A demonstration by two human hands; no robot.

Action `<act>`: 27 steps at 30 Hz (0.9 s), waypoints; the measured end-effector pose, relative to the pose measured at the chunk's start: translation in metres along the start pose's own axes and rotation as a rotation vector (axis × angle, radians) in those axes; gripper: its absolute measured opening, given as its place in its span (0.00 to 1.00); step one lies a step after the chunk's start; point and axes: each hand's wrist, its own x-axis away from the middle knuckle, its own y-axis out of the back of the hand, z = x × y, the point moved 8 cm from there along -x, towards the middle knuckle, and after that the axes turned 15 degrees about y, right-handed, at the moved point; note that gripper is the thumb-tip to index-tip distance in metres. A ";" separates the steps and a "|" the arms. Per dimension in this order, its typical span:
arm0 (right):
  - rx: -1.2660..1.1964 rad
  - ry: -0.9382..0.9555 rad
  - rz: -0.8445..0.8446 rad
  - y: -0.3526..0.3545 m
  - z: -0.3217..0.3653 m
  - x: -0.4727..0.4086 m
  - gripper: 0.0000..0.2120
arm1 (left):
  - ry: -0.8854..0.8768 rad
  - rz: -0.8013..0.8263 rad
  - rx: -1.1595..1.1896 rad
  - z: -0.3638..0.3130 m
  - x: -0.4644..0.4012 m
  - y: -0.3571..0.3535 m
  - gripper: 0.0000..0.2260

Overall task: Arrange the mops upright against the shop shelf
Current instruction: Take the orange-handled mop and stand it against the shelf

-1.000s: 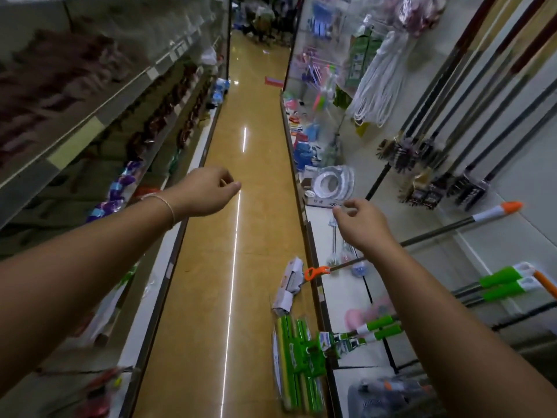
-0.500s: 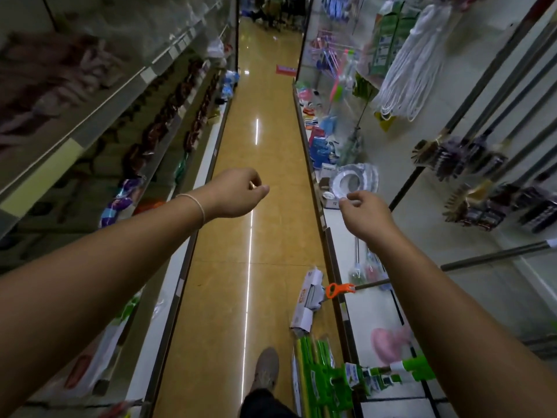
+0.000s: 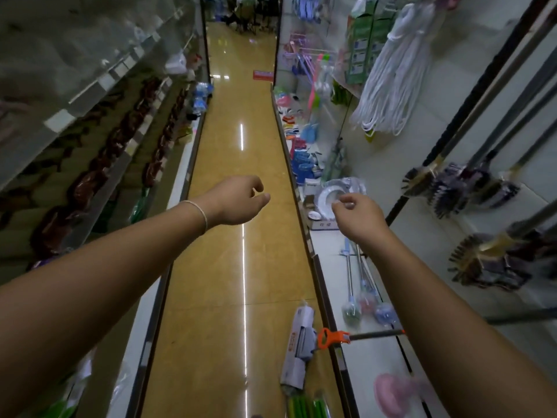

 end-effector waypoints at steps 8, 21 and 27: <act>0.021 -0.143 -0.117 0.030 -0.060 -0.050 0.20 | -0.184 0.011 0.003 -0.075 -0.094 -0.027 0.17; 0.039 -0.506 -0.379 0.048 -0.150 -0.073 0.18 | -0.613 0.237 -0.033 -0.186 -0.227 -0.100 0.14; 0.025 -0.742 -0.501 0.037 -0.185 -0.006 0.17 | -0.800 0.446 -0.100 -0.228 -0.215 -0.173 0.14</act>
